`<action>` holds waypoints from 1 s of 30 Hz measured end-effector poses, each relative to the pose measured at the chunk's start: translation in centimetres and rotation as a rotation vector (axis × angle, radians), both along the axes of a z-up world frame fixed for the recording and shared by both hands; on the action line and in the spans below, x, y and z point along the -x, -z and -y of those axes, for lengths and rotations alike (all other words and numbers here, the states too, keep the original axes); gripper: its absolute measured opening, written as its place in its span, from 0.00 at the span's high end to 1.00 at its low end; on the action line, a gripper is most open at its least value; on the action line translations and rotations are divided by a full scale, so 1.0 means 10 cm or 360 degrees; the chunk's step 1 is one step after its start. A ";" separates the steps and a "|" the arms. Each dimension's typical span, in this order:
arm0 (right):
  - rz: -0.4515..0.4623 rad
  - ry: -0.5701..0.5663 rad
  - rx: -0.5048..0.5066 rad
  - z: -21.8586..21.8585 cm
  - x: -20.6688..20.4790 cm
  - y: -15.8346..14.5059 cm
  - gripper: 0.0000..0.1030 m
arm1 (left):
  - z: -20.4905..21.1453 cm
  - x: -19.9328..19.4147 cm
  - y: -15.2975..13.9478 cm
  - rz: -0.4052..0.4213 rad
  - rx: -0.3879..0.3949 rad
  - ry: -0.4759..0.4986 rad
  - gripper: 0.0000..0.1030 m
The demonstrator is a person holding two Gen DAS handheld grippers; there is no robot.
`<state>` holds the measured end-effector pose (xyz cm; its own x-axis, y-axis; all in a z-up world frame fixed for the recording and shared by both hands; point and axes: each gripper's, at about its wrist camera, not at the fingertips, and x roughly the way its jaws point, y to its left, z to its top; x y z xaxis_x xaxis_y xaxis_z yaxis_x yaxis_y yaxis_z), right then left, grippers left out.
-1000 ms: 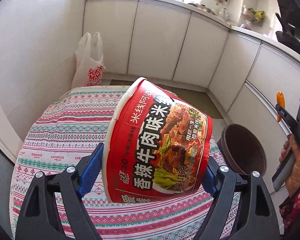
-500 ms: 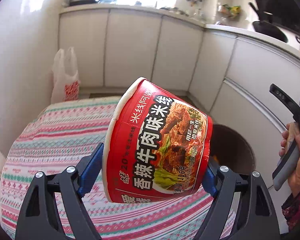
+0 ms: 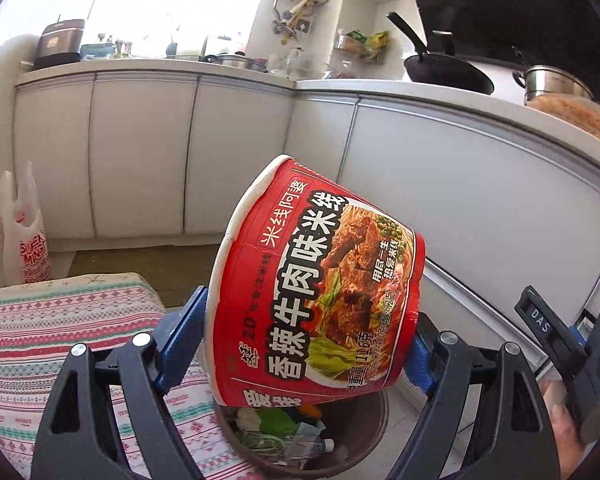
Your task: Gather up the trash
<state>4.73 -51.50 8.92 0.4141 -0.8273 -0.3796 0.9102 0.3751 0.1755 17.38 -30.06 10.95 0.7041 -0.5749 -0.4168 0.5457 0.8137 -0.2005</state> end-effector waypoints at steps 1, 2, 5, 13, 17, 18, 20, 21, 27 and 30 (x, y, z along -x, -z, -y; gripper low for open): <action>0.0000 0.0013 -0.0029 0.05 0.02 0.03 0.07 | 0.09 -0.01 0.01 -0.0015 -0.0004 0.0009 0.21; 0.0000 0.0023 -0.0063 0.11 0.05 0.06 0.07 | 0.21 -0.04 0.04 -0.0039 -0.0014 0.0022 0.21; -0.0009 0.0039 -0.0122 0.21 0.07 0.12 0.07 | 0.48 -0.12 0.13 -0.0090 -0.0041 0.0047 0.21; 0.0028 0.0073 -0.0232 0.36 0.08 0.18 0.07 | 0.93 -0.22 0.30 -0.0128 -0.0159 0.0073 0.20; 0.0032 0.0076 -0.0240 0.36 0.08 0.18 0.07 | 0.93 -0.31 0.34 -0.0203 -0.0142 0.0051 0.20; 0.0028 0.0072 -0.0237 0.36 0.08 0.18 0.07 | 0.93 -0.32 0.35 -0.0207 -0.0147 0.0047 0.19; 0.0021 0.0063 -0.0234 0.35 0.07 0.18 0.07 | 0.92 -0.33 0.37 -0.0203 -0.0166 0.0043 0.17; 0.0021 0.0060 -0.0235 0.35 0.08 0.18 0.07 | 0.91 -0.33 0.37 -0.0197 -0.0176 0.0036 0.17; 0.0025 0.0045 -0.0217 0.30 0.08 0.15 0.07 | 0.86 -0.28 0.37 -0.0182 -0.0198 0.0029 0.16; 0.0022 0.0024 -0.0207 0.24 0.06 0.13 0.07 | 0.80 -0.25 0.34 -0.0165 -0.0212 0.0021 0.16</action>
<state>4.10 -53.87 7.60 0.4081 -0.7775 -0.4785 0.9127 0.3347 0.2345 19.85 -38.02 7.52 0.6465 -0.5184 -0.5598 0.5383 0.8299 -0.1468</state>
